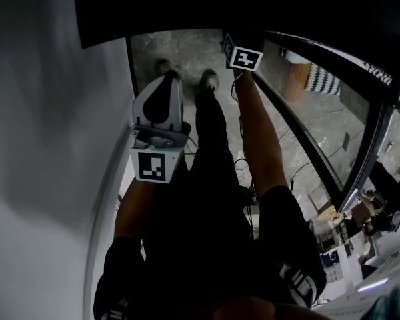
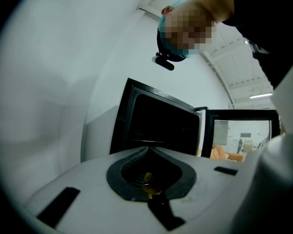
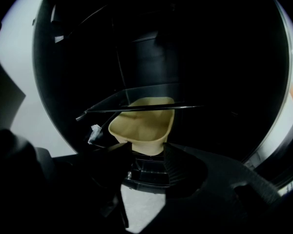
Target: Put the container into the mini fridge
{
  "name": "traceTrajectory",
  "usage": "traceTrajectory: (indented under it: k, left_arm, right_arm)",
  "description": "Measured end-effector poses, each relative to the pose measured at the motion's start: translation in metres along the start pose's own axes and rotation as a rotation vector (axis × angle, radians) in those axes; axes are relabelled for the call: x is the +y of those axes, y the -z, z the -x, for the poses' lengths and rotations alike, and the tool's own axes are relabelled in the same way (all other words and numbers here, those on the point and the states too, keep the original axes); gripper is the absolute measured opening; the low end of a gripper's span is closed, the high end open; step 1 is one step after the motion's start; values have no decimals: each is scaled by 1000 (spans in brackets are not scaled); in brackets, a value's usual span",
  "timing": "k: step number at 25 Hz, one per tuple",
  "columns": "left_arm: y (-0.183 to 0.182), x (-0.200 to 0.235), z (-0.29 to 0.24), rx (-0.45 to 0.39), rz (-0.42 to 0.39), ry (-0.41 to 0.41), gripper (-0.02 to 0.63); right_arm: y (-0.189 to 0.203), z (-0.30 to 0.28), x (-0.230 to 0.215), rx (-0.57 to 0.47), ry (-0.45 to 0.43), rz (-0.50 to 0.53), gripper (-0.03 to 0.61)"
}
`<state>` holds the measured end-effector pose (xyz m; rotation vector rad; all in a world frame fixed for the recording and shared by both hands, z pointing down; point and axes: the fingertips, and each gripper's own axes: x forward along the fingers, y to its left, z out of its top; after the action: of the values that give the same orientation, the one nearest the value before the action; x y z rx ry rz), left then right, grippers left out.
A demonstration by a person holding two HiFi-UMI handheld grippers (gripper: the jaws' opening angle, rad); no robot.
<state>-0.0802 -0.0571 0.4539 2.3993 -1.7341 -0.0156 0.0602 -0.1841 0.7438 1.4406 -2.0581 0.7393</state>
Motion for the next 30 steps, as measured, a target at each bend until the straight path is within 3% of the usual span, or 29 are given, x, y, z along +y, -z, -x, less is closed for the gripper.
traceTrajectory:
  k: [8,21,30]
  left_arm:
    - [1,-3,-2,-3,-3,3,5]
    - [-4,-16,3,-21,-11,9,5]
    - [-35,-31,17,-36,-25,-14,5]
  right_arm:
    - [-17,-5,1,-34,-4,7,195]
    - [-7,13,-4,-24,-4,9,190]
    - [-15,78,5,-69,-22,-65,13]
